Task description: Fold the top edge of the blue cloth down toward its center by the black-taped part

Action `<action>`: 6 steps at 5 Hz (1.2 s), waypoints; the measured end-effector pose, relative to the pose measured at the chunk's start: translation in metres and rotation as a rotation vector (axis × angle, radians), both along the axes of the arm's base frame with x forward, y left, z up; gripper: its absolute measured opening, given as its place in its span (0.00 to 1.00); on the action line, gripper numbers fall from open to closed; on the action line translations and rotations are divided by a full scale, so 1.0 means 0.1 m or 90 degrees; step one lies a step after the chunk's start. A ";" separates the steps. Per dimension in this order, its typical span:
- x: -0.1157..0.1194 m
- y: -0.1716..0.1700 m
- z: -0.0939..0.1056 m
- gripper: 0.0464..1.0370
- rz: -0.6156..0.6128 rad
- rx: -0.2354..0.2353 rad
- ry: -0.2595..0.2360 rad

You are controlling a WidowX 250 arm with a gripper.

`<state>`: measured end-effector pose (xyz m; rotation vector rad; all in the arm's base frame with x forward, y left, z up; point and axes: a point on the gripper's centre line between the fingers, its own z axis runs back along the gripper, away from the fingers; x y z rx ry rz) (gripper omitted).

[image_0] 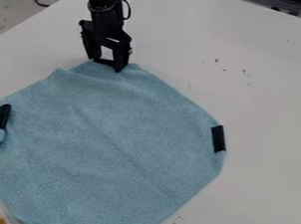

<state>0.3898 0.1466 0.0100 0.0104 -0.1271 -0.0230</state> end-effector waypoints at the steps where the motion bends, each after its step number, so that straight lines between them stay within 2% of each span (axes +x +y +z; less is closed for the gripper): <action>1: 0.03 0.00 -0.01 0.91 -0.001 -0.009 -0.018; 2: 0.04 0.04 0.00 0.69 -0.008 -0.011 -0.027; 3: 0.06 0.06 0.01 0.53 -0.014 -0.011 -0.027; 4: 0.09 0.06 0.00 0.40 -0.024 -0.012 -0.025; 5: 0.22 0.08 0.00 0.30 -0.052 -0.010 -0.030; 6: 0.41 0.07 0.06 0.18 -0.097 -0.001 -0.052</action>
